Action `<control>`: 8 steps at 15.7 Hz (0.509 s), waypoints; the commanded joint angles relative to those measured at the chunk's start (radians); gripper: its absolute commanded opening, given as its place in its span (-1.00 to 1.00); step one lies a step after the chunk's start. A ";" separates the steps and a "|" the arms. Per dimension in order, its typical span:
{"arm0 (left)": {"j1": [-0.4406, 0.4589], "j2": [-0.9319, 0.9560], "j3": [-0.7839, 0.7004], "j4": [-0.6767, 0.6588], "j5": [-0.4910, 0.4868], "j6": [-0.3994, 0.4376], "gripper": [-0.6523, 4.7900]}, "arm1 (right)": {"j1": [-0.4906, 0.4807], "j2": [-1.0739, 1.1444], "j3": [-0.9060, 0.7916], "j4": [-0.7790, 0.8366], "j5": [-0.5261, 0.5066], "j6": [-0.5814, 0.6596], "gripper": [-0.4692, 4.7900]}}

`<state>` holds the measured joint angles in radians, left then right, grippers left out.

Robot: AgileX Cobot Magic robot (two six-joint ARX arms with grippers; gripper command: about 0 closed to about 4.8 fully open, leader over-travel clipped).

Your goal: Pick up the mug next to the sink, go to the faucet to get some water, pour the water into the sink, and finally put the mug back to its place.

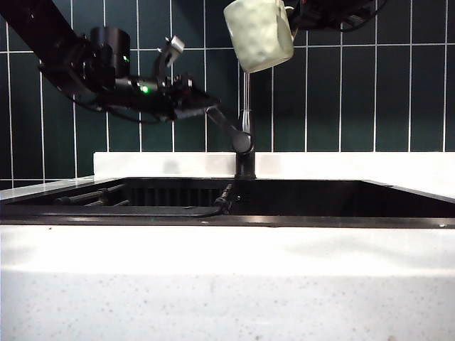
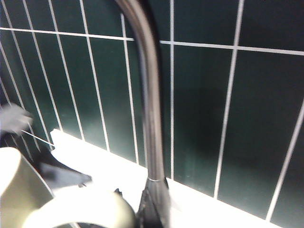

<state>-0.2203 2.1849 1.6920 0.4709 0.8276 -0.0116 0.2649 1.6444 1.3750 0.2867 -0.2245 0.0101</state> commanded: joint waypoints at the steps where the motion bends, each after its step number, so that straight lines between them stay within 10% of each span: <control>1: -0.024 0.009 0.003 0.004 0.085 0.011 0.14 | 0.000 -0.014 0.013 0.054 -0.040 0.020 -0.83; 8: -0.043 0.008 0.007 -0.032 0.208 -0.004 0.13 | 0.000 -0.014 0.013 0.050 -0.041 0.020 -0.83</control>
<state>-0.2535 2.2005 1.6947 0.4435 1.0046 -0.0166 0.2646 1.6440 1.3750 0.2863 -0.2607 0.0120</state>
